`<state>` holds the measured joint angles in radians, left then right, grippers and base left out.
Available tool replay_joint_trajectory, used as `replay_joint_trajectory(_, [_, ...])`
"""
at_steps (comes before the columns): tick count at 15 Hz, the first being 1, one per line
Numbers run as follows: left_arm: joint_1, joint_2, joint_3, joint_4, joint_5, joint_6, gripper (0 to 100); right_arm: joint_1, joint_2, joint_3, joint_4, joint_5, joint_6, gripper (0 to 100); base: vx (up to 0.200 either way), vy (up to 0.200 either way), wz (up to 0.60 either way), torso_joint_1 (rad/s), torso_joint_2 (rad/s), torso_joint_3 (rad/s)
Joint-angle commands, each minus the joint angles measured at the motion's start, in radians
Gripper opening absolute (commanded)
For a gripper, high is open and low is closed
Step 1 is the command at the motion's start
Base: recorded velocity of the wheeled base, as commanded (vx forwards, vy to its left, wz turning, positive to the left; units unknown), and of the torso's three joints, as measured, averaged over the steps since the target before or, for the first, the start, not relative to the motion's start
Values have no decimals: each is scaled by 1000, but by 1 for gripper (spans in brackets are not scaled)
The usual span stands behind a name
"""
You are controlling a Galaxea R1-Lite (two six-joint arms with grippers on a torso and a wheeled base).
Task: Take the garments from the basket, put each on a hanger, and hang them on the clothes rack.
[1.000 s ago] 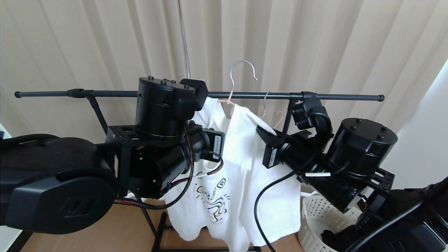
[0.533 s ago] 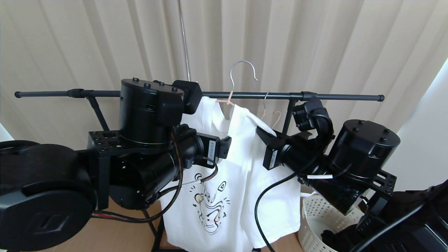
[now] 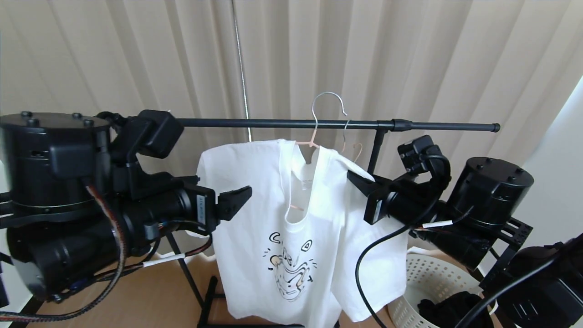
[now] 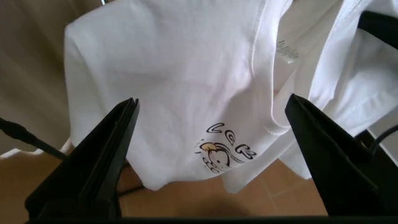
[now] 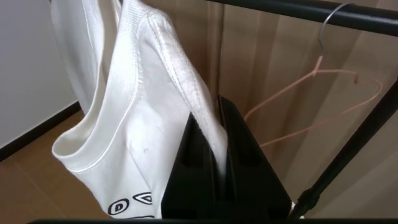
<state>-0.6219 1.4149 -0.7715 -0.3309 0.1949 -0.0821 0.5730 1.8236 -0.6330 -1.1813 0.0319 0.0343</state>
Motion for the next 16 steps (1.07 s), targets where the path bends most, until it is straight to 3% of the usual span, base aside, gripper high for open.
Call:
replay_joint_trajectory(1, [199,-70,93,-42,-181,51,100,-44,-7,26,-20,42,-5,0,0,0,0,0,0,0])
replay_joint_trajectory(4, [320,-17,162,-132,-341,93,100,-97,-15,67,-70,135,-48,0,0,0,0,0,0,0])
replay_joint_trajectory(9, [350,156,196,-303,-367,93,100,-130,-49,107,-97,210,-71,0,0,0,0,0,0,0])
replay_joint_trajectory(11, [355,180,210,-346,-371,93,100,-150,-61,113,-97,255,-76,0,0,0,0,0,0,0])
replay_joint_trajectory(14, [358,194,215,-347,-385,91,100,-153,-81,119,-97,264,-77,0,0,0,0,0,0,0])
replay_joint_trajectory(15, [358,207,209,-347,-385,91,0,-153,-84,124,-97,264,-77,0,0,0,0,0,0,0])
replay_joint_trajectory(16, [358,225,202,-349,-385,91,0,-153,-90,127,-97,272,-77,0,0,0,0,0,0,0])
